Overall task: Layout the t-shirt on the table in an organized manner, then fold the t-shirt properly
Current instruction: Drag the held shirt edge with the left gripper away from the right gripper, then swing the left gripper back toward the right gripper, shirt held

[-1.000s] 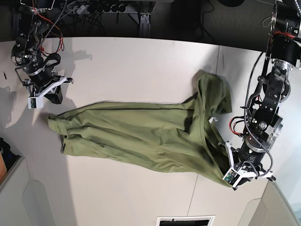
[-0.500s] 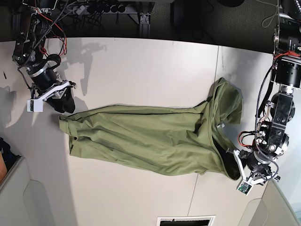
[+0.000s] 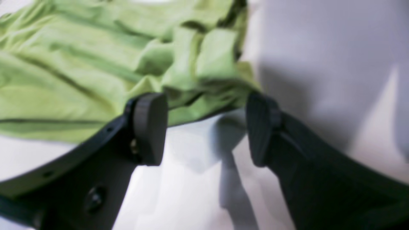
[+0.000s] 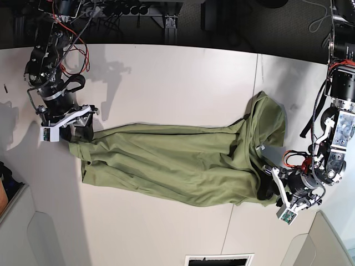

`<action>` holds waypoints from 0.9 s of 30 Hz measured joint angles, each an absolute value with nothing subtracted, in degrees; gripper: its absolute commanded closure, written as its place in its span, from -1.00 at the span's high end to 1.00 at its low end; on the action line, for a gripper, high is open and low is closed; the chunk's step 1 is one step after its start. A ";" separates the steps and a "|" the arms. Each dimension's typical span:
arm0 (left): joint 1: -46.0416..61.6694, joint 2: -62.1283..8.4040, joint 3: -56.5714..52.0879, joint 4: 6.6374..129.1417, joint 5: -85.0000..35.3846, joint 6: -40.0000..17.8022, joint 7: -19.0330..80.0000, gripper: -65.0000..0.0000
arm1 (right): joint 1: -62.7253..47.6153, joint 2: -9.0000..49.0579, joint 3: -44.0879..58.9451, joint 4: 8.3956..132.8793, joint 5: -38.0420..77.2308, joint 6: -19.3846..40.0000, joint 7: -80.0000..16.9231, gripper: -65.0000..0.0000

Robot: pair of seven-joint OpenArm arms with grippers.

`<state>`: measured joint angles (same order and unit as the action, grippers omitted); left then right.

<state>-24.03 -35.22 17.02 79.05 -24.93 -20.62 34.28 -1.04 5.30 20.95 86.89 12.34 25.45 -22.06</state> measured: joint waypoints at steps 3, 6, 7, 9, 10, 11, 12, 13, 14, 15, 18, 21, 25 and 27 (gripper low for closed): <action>-22.55 -35.16 17.02 79.05 -24.84 -20.64 34.33 -0.11 | 0.16 5.41 20.91 83.22 12.25 25.32 -22.04 0.18; -21.78 -35.11 17.02 79.05 -24.21 -20.62 34.39 -0.11 | 3.18 5.39 20.88 77.82 11.99 25.30 -21.12 0.18; -21.65 -35.22 17.02 79.05 -24.14 -20.62 34.41 -0.11 | 4.32 5.37 20.86 76.31 11.84 25.45 -20.27 0.18; -21.58 -35.24 17.02 79.05 -24.10 -20.62 34.52 -0.11 | 6.66 5.37 20.86 73.45 11.11 25.47 -19.79 0.18; -21.58 -35.24 17.02 79.05 -24.16 -20.62 34.50 -0.11 | 7.57 5.39 20.86 72.29 10.70 25.45 -19.44 0.17; -21.58 -35.24 17.02 79.05 -24.14 -20.60 34.48 -0.11 | 8.38 5.39 20.86 71.11 10.57 25.36 -18.68 0.17; -21.58 -35.24 17.02 79.05 -24.14 -20.62 34.44 -0.11 | 9.02 5.39 20.86 70.08 10.52 25.32 -18.02 0.17; -21.54 -35.24 17.02 79.05 -24.12 -20.62 34.46 -0.11 | 9.52 5.41 20.86 69.25 10.61 25.47 -17.80 0.17; -21.43 -35.24 17.02 79.05 -24.12 -20.62 34.48 -0.11 | 10.15 5.41 20.86 68.40 10.66 25.61 -17.67 0.14; -21.34 -35.24 17.02 79.05 -24.14 -20.62 34.48 -0.11 | 10.74 5.45 20.86 67.75 10.63 25.69 -17.67 0.00; -21.28 -35.27 17.02 79.05 -24.10 -20.62 34.44 -0.16 | 11.14 5.52 20.86 67.11 10.72 26.83 -18.39 -0.87; -21.28 -35.24 17.02 79.05 -24.16 -20.62 34.02 -0.55 | 10.81 5.54 20.86 67.11 10.61 28.34 -18.35 -1.00; -21.28 -35.24 17.02 79.05 -20.60 -19.22 33.98 -0.96 | 9.04 5.91 20.86 71.33 14.06 31.31 -22.61 -1.00; -21.21 -35.75 17.08 79.07 -18.06 -15.64 32.91 -0.96 | 6.63 6.17 21.12 76.86 15.86 31.44 -26.20 -1.00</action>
<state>-21.21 -35.75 17.08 79.07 -18.06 -15.64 32.91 6.63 6.17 21.12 76.86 15.86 31.44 -26.20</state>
